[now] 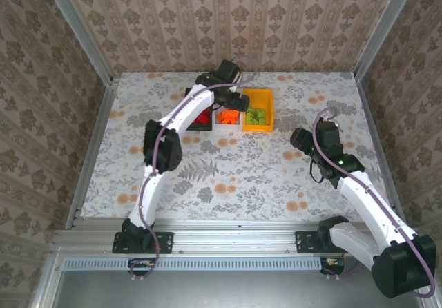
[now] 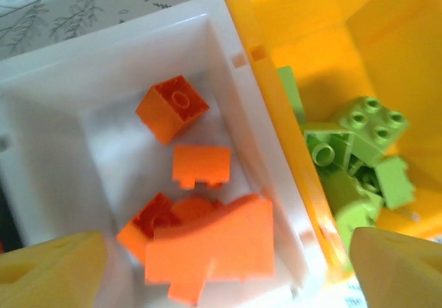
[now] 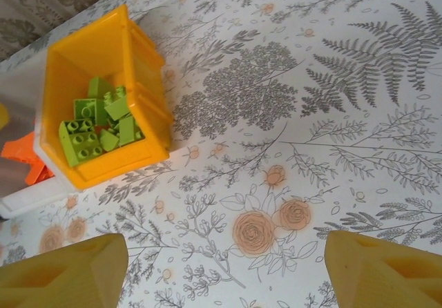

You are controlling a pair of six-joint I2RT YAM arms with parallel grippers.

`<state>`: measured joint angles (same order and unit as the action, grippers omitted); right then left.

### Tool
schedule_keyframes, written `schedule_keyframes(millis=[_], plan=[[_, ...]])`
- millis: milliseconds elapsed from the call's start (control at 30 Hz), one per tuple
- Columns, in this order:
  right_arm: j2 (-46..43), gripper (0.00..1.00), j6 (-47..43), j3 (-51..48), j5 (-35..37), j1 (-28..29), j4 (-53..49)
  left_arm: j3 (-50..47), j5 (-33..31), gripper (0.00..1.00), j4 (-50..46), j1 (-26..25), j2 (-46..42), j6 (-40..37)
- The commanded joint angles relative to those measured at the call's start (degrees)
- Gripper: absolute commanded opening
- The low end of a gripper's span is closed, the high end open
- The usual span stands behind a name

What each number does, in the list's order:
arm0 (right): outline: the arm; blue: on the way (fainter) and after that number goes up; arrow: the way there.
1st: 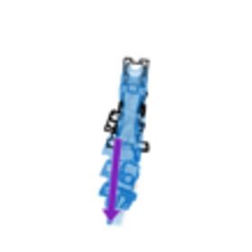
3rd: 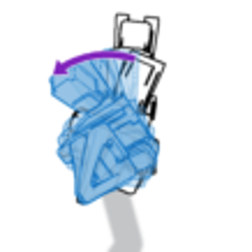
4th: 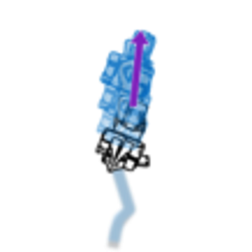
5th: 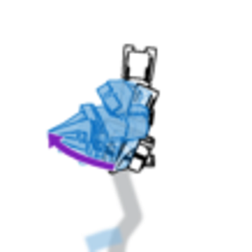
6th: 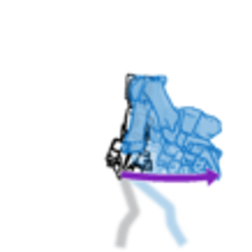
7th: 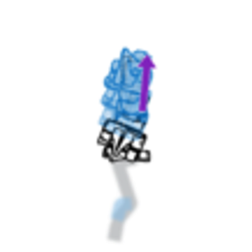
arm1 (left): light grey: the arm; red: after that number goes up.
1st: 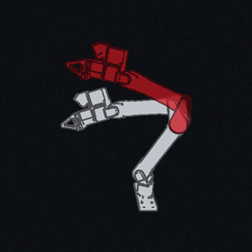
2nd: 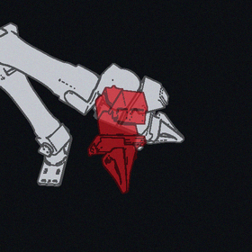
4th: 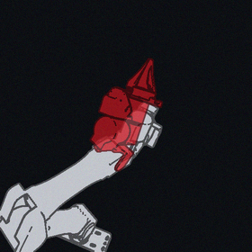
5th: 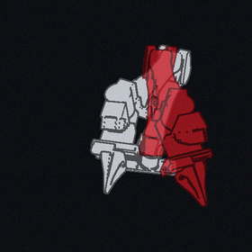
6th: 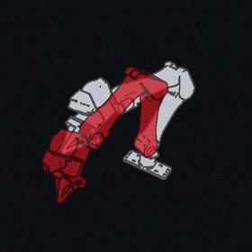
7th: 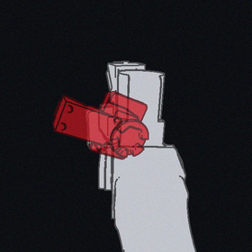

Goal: Sort the legos into containers by color

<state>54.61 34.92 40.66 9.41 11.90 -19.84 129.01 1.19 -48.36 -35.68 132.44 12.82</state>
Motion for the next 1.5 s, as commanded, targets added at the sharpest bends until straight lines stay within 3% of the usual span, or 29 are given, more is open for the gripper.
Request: schedule_keyframes(millis=[0,67,100,133,233,367,400,467,533,567,633,667,700,800,900,1033,1100,1233,1300,1467], plan=[[-3.6,0.78,-2.3,0.9,-3.1,0.9,1.4,-10.9,-1.7,1.0,5.6,-0.7,-16.1,-1.4],[-5.7,0.82,-3.9,1.7,-3.6,2.3,2.0,-23.2,-3.3,1.0,12.5,-1.1,-26.8,-2.0],[-6.7,0.96,-4.9,2.4,-3.6,3.2,2.4,-29.9,-4.2,1.0,16.0,-1.4,-32.5,-2.6],[-7.5,1.0,-5.5,2.8,-2.8,4.3,2.8,-35.5,-4.6,1.0,19.1,-1.7,-37.8,-3.5],[-9.7,1.0,-1.9,-0.2,4.3,7.3,9.5,-53.0,-8.8,1.0,27.3,-3.4,-53.7,-7.6],[-7.7,1.0,0.5,-8.4,7.4,7.8,26.8,-76.2,-27.9,1.0,40.8,-5.3,-69.9,-4.1],[-6.0,1.0,0.1,-7.8,7.9,7.8,26.5,-81.3,-33.9,1.0,44.6,-5.2,-72.4,-3.4],[-2.5,1.0,2.8,-4.8,11.2,7.8,20.7,-85.6,-44.6,1.0,42.6,-4.8,-75.8,1.8],[0.6,1.0,3.2,-2.9,11.8,7.9,17.6,-89.4,-49.0,1.0,42.1,-3.0,-77.7,5.0],[1.7,1.0,2.5,-3.2,11.2,7.9,19.3,-93.6,-46.4,1.0,48.2,-1.2,-78.7,1.6],[3.0,1.0,0.4,-5.5,8.8,8.0,26.1,-103.6,-32.4,1.0,64.5,3.3,-81.2,-5.8],[3.6,1.0,-1.5,-7.4,7.1,8.0,30.6,-109.2,-28.4,1.0,74.4,5.4,-81.7,-8.4],[4.1,1.0,-3.6,-8.8,5.1,8.0,34.2,-113.0,-29.4,1.0,82.1,6.7,-81.6,-10.2],[4.8,1.0,-6.3,-9.8,2.3,8.1,36.0,-116.0,-35.4,1.0,87.6,11.4,-80.2,-11.5],[3.9,1.0,-7.4,-11.7,2.5,8.2,37.8,-116.6,-27.9,1.0,91.8,18.9,-75.4,-13.3],[1.4,1.0,-11.1,-15.3,3.0,8.1,41.6,-116.5,-17.1,1.0,99.9,26.8,-62.9,-22.0],[0.2,1.0,-13.7,-16.1,3.0,8.1,41.6,-115.5,-14.1,1.0,104.1,31.7,-56.7,-14.2],[-2.1,1.0,-18.0,-17.9,3.4,8.1,42.5,-113.5,-7.6,1.0,115.0,36.7,-42.8,-11.8],[-2.6,1.0,-20.8,-19.0,3.0,8.1,44.1,-109.2,-2.1,1.0,101.0,36.9,-46.2,-12.5],[-2.9,1.0,-30.6,-20.8,2.2,8.0,46.8,-105.8,1.6,1.0,97.5,35.8,-44.3,-15.8]])
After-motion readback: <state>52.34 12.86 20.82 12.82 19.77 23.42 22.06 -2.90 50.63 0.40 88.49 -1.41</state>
